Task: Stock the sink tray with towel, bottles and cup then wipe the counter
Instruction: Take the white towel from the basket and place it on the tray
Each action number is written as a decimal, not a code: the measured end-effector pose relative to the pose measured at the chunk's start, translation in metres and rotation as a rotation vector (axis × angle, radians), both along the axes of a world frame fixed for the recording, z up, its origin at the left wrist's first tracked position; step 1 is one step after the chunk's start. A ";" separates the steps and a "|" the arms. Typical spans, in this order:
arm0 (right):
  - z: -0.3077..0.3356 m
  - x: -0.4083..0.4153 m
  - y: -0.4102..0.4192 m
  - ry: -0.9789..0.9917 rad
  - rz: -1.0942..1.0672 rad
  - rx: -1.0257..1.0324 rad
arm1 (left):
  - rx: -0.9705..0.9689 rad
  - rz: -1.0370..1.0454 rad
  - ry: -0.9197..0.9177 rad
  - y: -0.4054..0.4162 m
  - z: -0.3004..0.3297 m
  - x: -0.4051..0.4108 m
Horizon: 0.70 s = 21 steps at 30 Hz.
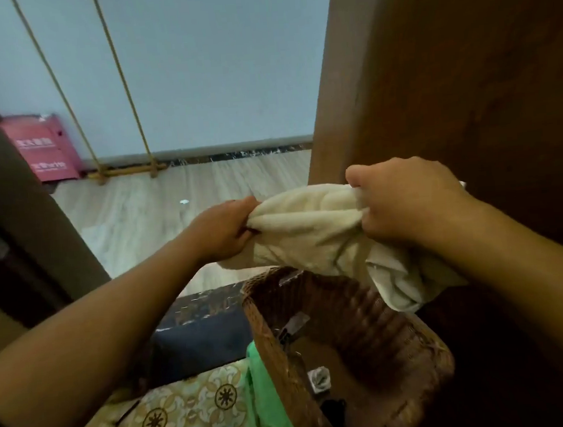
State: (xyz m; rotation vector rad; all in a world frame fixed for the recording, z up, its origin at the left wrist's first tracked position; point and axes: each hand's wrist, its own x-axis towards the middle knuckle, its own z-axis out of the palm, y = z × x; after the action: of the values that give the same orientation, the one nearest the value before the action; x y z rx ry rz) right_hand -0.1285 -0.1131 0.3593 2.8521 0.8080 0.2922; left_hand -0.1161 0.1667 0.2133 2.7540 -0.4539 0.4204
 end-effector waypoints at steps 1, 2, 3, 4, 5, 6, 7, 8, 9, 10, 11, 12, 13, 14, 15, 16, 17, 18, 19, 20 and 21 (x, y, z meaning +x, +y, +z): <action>0.002 -0.006 0.018 -0.007 0.043 0.012 | 0.005 0.044 -0.008 0.023 0.006 -0.017; 0.004 -0.013 0.038 -0.007 0.085 0.023 | 0.009 0.085 -0.011 0.046 0.011 -0.037; 0.005 -0.021 0.059 -0.005 0.130 0.030 | 0.013 0.123 -0.009 0.071 0.015 -0.058; 0.004 -0.031 0.081 -0.007 0.180 0.037 | 0.015 0.162 -0.001 0.096 0.018 -0.081; 0.002 -0.042 0.104 -0.009 0.235 0.044 | 0.018 0.204 0.008 0.121 0.020 -0.107; 0.000 -0.054 0.127 -0.005 0.289 0.052 | 0.022 0.247 0.011 0.145 0.022 -0.134; -0.003 -0.067 0.151 0.006 0.345 0.065 | 0.031 0.290 0.008 0.169 0.024 -0.163; -0.007 -0.080 0.175 0.018 0.401 0.083 | 0.039 0.330 0.006 0.192 0.026 -0.193; -0.011 -0.095 0.200 0.026 0.454 0.103 | 0.041 0.369 0.011 0.215 0.027 -0.224; -0.015 -0.109 0.224 0.028 0.503 0.120 | 0.038 0.405 0.018 0.235 0.029 -0.255; -0.021 -0.125 0.249 0.032 0.551 0.135 | 0.039 0.444 0.021 0.255 0.030 -0.287; -0.026 -0.141 0.274 0.047 0.600 0.149 | 0.046 0.484 0.022 0.272 0.031 -0.319; -0.033 -0.156 0.297 0.073 0.651 0.166 | 0.060 0.525 0.026 0.289 0.031 -0.349; -0.039 -0.172 0.321 0.102 0.702 0.184 | 0.077 0.569 0.033 0.304 0.031 -0.380; -0.046 -0.188 0.343 0.126 0.751 0.201 | 0.095 0.616 0.040 0.318 0.030 -0.409; -0.052 -0.204 0.364 0.146 0.797 0.218 | 0.110 0.663 0.047 0.331 0.029 -0.439; -0.058 -0.221 0.386 0.167 0.845 0.233 | 0.119 0.705 0.053 0.342 0.029 -0.468; -0.064 -0.239 0.407 0.190 0.892 0.245 | 0.124 0.746 0.058 0.352 0.028 -0.497; -0.067 -0.257 0.427 0.214 0.935 0.251 | 0.132 0.786 0.059 0.361 0.028 -0.526; -0.070 -0.274 0.446 0.234 0.975 0.250 | 0.141 0.825 0.058 0.368 0.028 -0.554; -0.072 -0.292 0.464 0.246 1.011 0.244 | 0.148 0.863 0.060 0.375 0.028 -0.580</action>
State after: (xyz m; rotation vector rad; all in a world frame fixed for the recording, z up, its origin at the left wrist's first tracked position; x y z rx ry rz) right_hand -0.4204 0.3504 0.2872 2.4250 2.3528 0.1468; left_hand -0.6962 0.5413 0.2415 2.9637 0.7849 0.4977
